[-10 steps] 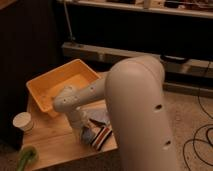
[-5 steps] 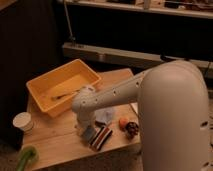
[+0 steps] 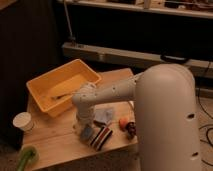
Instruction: Wipe table surface with sponge
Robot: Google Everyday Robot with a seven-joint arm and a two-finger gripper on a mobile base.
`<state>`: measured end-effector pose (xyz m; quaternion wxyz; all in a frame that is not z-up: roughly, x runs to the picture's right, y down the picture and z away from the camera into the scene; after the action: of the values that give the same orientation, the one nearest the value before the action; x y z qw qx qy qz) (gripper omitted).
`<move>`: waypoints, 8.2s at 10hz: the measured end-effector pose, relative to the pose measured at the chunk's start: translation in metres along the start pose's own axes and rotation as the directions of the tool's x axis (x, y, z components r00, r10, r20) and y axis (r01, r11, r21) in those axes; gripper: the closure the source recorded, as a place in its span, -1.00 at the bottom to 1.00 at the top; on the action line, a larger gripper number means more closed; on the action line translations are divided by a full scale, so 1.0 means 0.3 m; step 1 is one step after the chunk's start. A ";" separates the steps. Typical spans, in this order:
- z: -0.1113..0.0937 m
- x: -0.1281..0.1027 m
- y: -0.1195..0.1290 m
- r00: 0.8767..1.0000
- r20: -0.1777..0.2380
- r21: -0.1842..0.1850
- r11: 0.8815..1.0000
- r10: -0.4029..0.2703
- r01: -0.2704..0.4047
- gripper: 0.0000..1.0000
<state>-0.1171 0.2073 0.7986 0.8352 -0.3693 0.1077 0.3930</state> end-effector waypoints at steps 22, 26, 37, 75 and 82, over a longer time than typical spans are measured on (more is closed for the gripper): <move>0.125 -0.195 0.265 0.920 -0.070 -0.028 0.922 -0.386 0.385 0.87; 0.034 -0.055 0.277 0.935 0.004 -0.088 0.932 -0.354 0.353 0.87; -0.016 0.022 -0.073 0.993 0.022 0.031 0.993 -0.114 0.114 0.87; 0.049 0.039 0.329 0.954 -0.011 -0.109 0.948 -0.301 0.298 0.87; -0.024 0.051 0.097 0.981 0.005 0.044 0.980 -0.194 0.194 0.87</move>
<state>-0.1276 0.2233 0.7709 0.8778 -0.3581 0.0757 0.3090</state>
